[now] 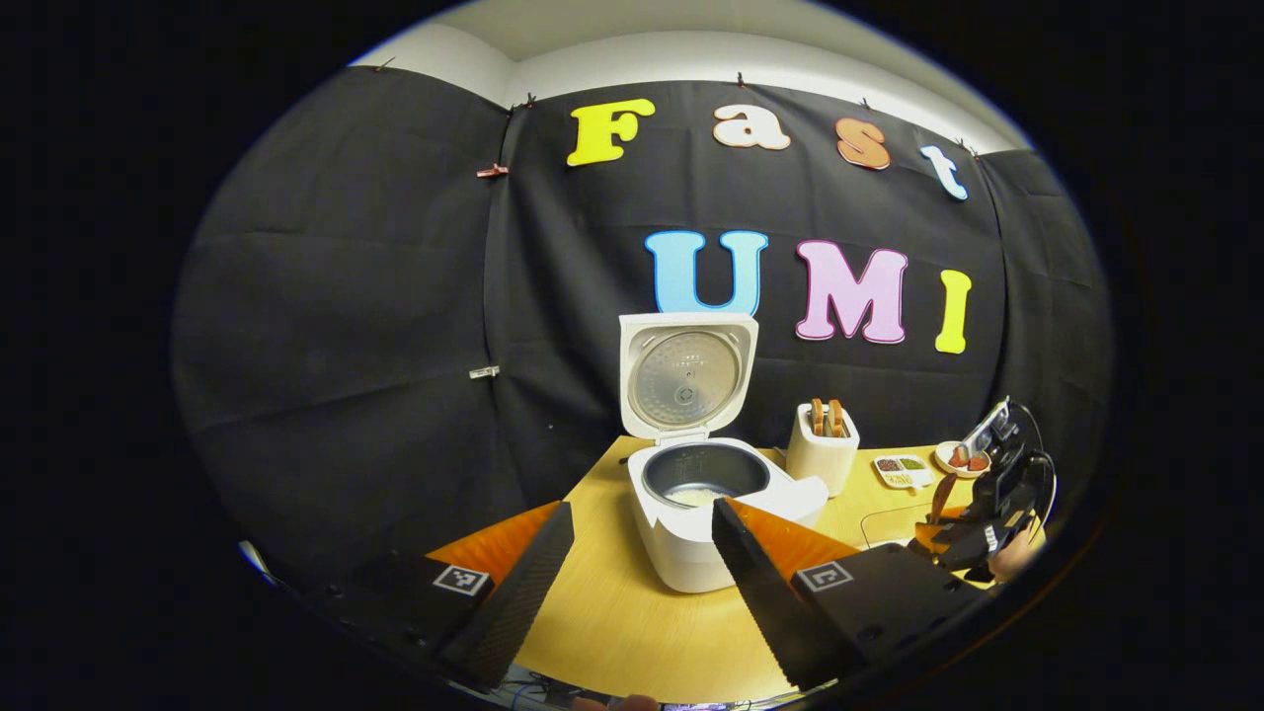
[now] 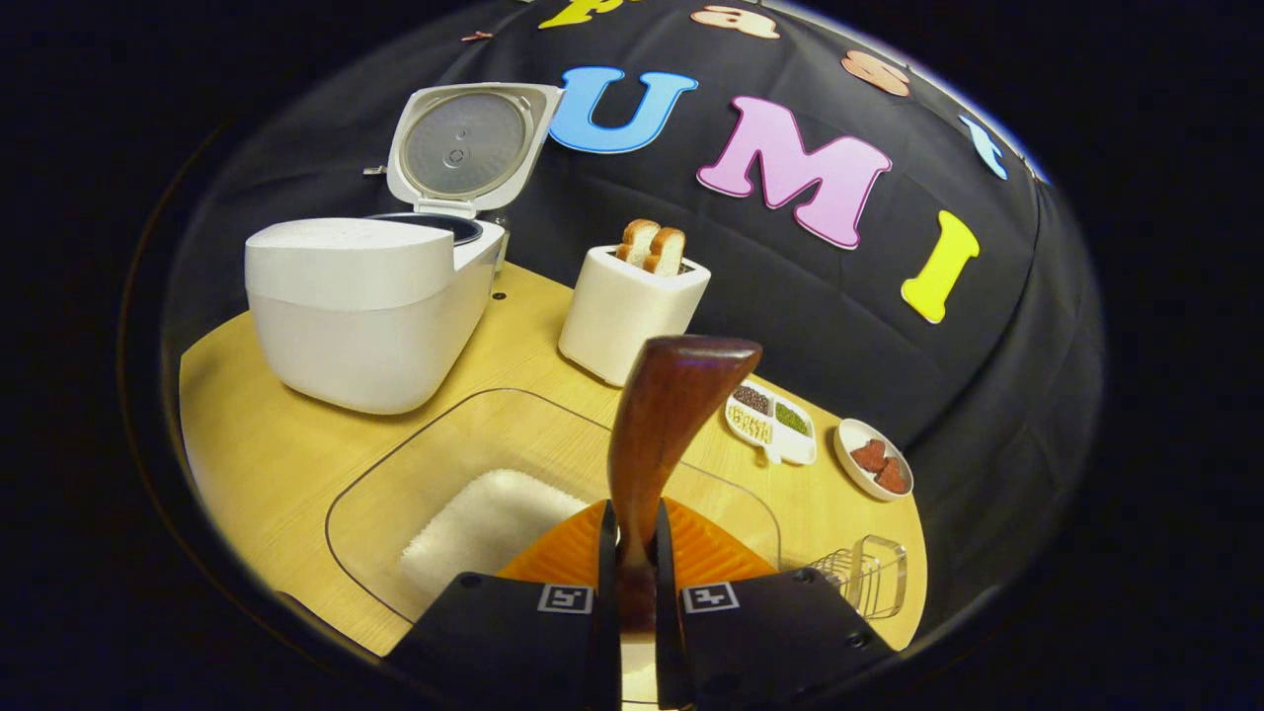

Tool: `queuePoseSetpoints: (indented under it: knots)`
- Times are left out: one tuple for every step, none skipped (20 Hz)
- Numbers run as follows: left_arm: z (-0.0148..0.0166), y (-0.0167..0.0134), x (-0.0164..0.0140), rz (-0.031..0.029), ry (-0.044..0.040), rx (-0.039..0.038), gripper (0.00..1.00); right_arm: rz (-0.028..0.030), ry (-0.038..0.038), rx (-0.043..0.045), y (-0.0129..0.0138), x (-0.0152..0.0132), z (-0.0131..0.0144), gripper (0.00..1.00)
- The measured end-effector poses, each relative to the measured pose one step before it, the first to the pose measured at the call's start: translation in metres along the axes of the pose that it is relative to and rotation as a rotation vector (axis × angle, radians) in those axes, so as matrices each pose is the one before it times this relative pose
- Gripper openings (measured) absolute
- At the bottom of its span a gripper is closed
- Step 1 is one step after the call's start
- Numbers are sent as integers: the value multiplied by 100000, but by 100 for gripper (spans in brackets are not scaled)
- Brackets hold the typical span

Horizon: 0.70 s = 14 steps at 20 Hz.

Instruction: Close the left gripper, press the button to open the rice cooker; take a wooden spoon from the chopstick holder with the right hand, scoop a spoonful of rice and pour it into the rice cooker, then put the wooden spoon back into the chopstick holder.

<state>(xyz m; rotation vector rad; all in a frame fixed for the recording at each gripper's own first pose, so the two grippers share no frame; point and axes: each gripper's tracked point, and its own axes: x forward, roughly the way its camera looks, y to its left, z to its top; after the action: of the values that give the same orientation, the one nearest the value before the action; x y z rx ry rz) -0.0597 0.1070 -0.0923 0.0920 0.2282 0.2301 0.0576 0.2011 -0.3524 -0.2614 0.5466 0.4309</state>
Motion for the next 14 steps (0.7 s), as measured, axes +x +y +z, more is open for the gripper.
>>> queuePoseSetpoints:
  knots:
    - [-159, 111, -16, 218, 313, 32, 97, 566, 356, 3010, 750, 47, -49, 18]
    - [-130, 175, 43, 301, 157, 153, 97, 968, 542, 3797, 664, -90, -74, 18]
    - [16, 202, -32, 367, 168, -93, 97, 259, -176, 4488, 364, 32, 159, 18]
    - [31, 144, -3, 263, 179, -322, 97, -261, -131, 2874, 101, 100, 174, 18]
    - [-124, 93, -95, 463, 47, -371, 97, 298, 626, 3565, 132, -124, -28, 18]
    - [49, 153, -68, 445, 22, -174, 97, 434, 139, 3629, 173, 24, 129, 18]
    - [-113, 42, -43, 316, -30, -17, 97, 319, 554, 4145, 161, -31, 20, 18]
    - [23, 4, -76, 203, 7, 26, 97, 194, 264, 4094, 42, -110, 8, 18]
    - [-161, -14, -60, 167, 67, 7, 97, 386, 246, 4352, 83, 8, -4, 18]
    - [-64, 41, 11, 59, 190, -107, 97, 548, 110, 4766, 29, -9, 3, 18]
    - [14, 15, -25, 146, 266, -165, 97, 751, 305, 5484, 114, -38, -70, 18]
    - [-94, 69, -24, 151, 155, -162, 97, 618, -358, 5401, 4, -24, 127, 18]
    - [-22, 34, 41, 176, -9, -27, 97, 456, -31, 5705, -181, 41, 79, 18]
    - [43, 22, -39, 179, -154, 111, 97, 395, 17, 6254, -250, 51, 70, 18]
